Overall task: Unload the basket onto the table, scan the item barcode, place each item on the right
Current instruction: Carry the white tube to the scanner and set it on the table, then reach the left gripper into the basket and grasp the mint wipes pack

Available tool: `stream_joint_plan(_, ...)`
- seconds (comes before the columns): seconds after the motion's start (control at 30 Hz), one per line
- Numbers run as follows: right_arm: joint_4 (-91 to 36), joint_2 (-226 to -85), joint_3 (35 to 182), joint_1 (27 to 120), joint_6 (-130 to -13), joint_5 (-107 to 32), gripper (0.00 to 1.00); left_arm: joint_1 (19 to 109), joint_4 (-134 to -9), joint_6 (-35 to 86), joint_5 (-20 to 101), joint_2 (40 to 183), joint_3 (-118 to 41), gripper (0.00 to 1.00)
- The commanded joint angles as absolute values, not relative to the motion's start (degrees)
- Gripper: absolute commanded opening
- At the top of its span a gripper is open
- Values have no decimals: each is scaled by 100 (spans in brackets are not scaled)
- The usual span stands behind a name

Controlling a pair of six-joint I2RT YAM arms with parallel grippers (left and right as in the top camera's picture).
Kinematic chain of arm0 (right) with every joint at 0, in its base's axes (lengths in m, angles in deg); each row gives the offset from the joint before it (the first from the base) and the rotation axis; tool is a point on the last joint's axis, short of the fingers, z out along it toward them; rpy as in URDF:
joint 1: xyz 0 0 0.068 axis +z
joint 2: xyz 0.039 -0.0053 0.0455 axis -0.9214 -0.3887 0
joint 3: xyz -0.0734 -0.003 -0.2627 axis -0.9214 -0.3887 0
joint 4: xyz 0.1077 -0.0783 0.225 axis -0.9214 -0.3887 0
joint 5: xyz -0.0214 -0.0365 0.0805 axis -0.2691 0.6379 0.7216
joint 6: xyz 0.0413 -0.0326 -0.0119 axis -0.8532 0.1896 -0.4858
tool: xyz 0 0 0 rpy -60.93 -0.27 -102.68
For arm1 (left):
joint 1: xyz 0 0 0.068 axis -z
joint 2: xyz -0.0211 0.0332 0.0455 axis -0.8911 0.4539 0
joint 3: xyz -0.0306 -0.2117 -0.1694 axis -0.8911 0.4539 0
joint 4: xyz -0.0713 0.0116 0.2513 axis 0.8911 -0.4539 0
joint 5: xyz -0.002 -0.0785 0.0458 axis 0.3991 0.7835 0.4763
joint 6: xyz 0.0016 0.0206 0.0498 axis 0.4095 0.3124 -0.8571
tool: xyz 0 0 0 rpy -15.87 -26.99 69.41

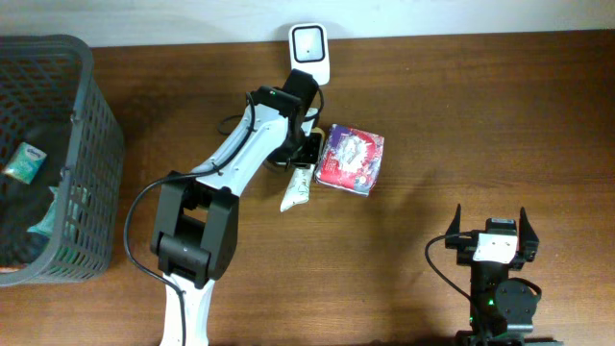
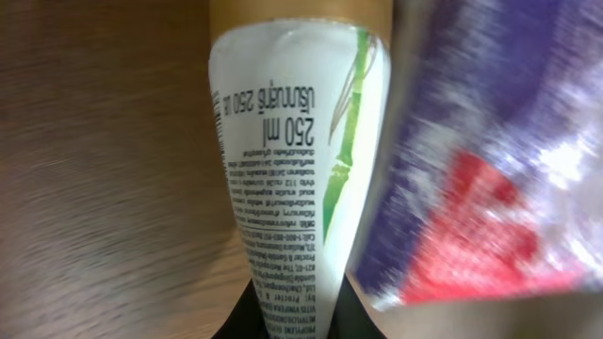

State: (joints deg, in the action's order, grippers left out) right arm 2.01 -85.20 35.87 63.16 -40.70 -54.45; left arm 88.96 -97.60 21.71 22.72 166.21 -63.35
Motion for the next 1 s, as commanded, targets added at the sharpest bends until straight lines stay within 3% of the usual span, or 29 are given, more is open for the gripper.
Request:
stream_joint_plan(0.0, 192, -8487, 3534, 6329, -4075, -5513, 99, 8866, -9653, 3025, 1408, 16606, -6435, 0)
stream_joint_plan(0.17, 190, -8485, 3534, 6329, -4075, -5515, 99, 8951, -9314, 3021, 1159, 16623, -6435, 0)
stream_joint_plan(0.27, 192, -8485, 3534, 6329, -4075, -5515, 99, 9019, -9320, 3021, 1203, 16634, -6435, 21)
stream_joint_plan(0.33, 192, -8485, 3534, 6329, -4075, -5513, 98, 9027, -9294, 3001, 1203, 16632, -6438, 48)
stream_joint_plan(0.47, 192, -8487, 3534, 6329, -4075, -5515, 98, 8960, -9679, 2997, 1201, 16599, -7165, 54)
stream_joint_plan(0.63, 190, -8487, 3534, 6329, -4075, -5515, 98, 8245, -12024, 2977, 1198, 16588, -10597, 56)
stream_joint_plan(0.67, 190, -8485, 3534, 6329, -4075, -5513, 98, 8024, -12376, 2977, 1198, 16584, -11320, 67)
stream_joint_plan(0.7, 192, -8485, 3534, 6329, -4075, -5513, 99, 7790, -12680, 2977, 1198, 16578, -12013, 93)
stream_joint_plan(0.73, 192, -8485, 3534, 6329, -4075, -5513, 98, 7473, -12977, 2977, 1198, 16578, -12809, 100)
stream_joint_plan(0.8, 192, -8485, 3534, 6329, -4075, -5513, 99, 6780, -13342, 2980, 1192, 16534, -13851, 100)
stream_joint_plan(0.97, 192, -8487, 3534, 6329, -4075, -5515, 98, 5034, -13390, 2951, 1201, 15933, -13823, 99)
